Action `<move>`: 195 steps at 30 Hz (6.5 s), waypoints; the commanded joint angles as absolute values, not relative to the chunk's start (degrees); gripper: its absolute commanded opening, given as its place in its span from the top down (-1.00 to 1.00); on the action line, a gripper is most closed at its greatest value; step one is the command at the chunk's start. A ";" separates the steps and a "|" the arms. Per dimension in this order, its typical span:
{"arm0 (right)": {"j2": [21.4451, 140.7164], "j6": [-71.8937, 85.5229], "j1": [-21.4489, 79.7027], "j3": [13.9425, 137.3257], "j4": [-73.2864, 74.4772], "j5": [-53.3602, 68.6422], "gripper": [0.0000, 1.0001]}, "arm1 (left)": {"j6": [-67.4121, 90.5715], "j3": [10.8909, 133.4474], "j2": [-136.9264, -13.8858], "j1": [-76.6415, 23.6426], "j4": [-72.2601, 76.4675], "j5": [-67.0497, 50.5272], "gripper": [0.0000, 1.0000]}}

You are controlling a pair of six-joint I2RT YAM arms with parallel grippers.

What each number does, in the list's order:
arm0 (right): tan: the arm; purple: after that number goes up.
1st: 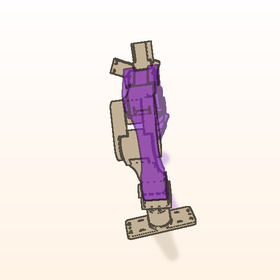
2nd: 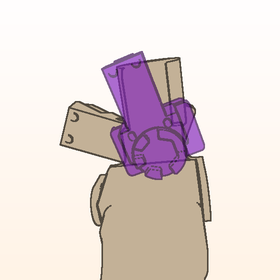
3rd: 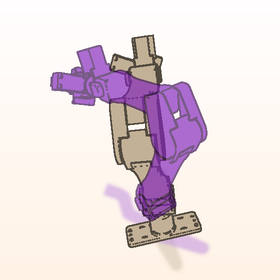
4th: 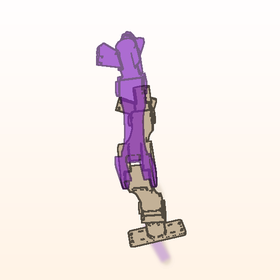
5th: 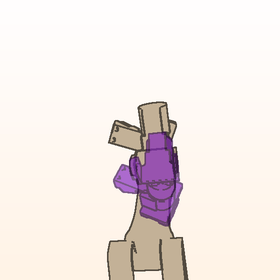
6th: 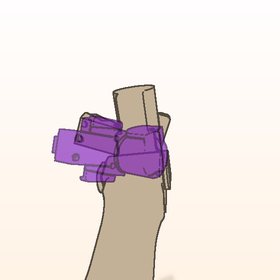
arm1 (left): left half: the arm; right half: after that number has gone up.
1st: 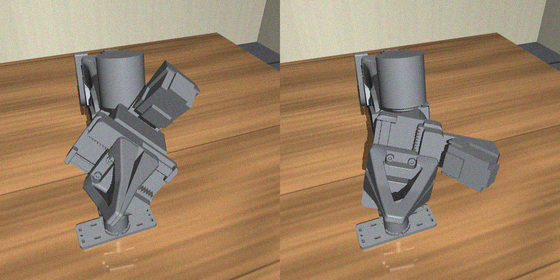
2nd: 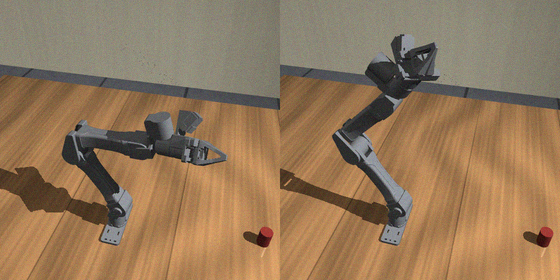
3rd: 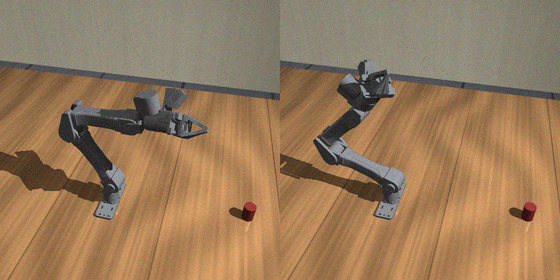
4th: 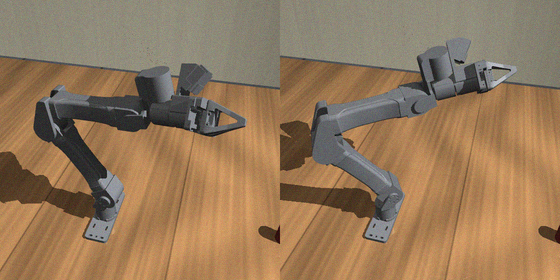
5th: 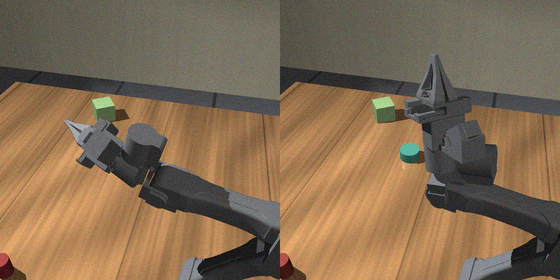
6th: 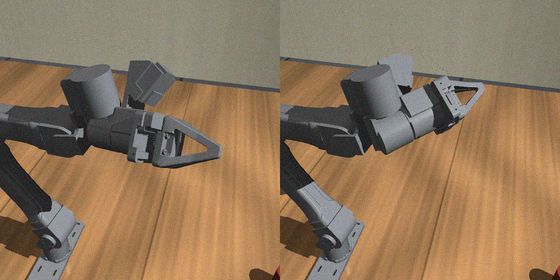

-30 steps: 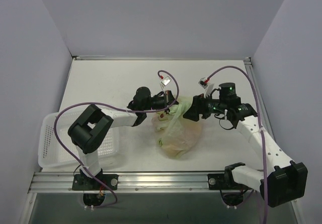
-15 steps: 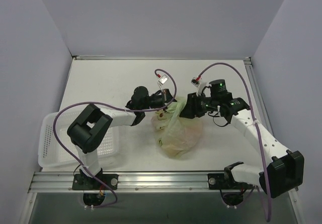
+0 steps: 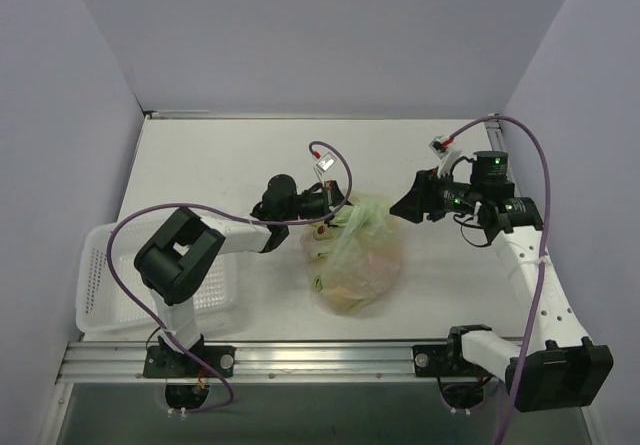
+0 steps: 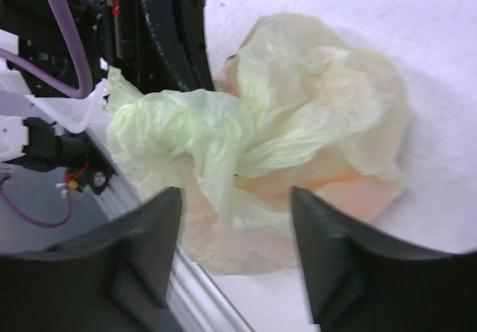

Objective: Place the fake fruits into the plastic bag and tie a complex knot

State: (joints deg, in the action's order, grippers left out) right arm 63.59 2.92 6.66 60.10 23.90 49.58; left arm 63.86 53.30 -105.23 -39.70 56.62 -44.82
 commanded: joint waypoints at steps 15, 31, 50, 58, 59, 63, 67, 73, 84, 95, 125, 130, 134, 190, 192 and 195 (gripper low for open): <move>68.46 -2.29 13.62 57.04 19.34 47.73 0.19 | 62.75 54.75 -104.41 -40.17 58.18 -45.79 1.00; 73.83 4.39 19.07 60.47 13.63 46.84 -0.20 | 64.25 56.95 -106.52 -42.71 61.87 -48.08 1.00; 73.57 5.01 17.66 60.47 12.74 53.17 -0.20 | 66.10 51.07 -103.62 -41.31 65.39 -58.18 1.00; 73.30 6.24 18.72 59.41 12.31 54.14 -0.22 | 67.32 55.28 -105.99 -41.92 68.98 -59.33 1.00; 73.13 6.50 18.89 59.33 11.96 54.14 -0.22 | 69.06 55.63 -106.34 -42.10 70.82 -58.80 1.00; 73.04 8.35 19.86 59.06 11.25 54.67 -0.28 | 71.37 56.86 -107.93 -42.36 76.99 -54.15 1.00; 71.20 5.81 18.90 59.85 15.36 53.53 -0.43 | 70.58 56.78 -107.23 -42.01 76.65 -51.95 1.00; 68.56 3.52 15.21 59.68 21.61 52.74 -0.61 | 69.08 54.76 -105.56 -41.40 74.88 -50.18 1.00; 63.55 5.54 9.23 59.16 27.86 55.63 0.10 | 68.55 54.23 -105.29 -41.40 74.09 -50.36 1.00; 67.50 9.23 12.29 58.45 22.59 56.87 0.26 | 68.38 54.84 -105.56 -41.48 73.65 -50.80 1.00; 67.24 2.83 9.06 59.50 26.88 61.87 -0.49 | 67.68 54.14 -105.82 -41.57 75.50 -50.10 1.00; 64.25 -4.12 7.73 58.01 33.22 63.37 -0.25 | 67.85 54.58 -106.00 -41.57 75.50 -50.45 1.00; 64.60 -5.45 7.73 56.51 32.79 61.18 -0.04 | 67.94 54.67 -106.26 -41.84 75.41 -50.62 1.00; 65.92 0.62 11.87 56.07 17.05 55.28 0.24 | 69.34 53.96 -106.79 -42.80 75.41 -53.70 0.50; 65.74 0.44 11.69 56.07 17.40 55.28 0.39 | 69.35 54.05 -106.87 -42.72 75.41 -53.70 0.50; 65.39 -1.39 11.51 55.90 18.10 55.55 0.52 | 69.26 54.75 -106.70 -42.19 75.32 -53.61 0.41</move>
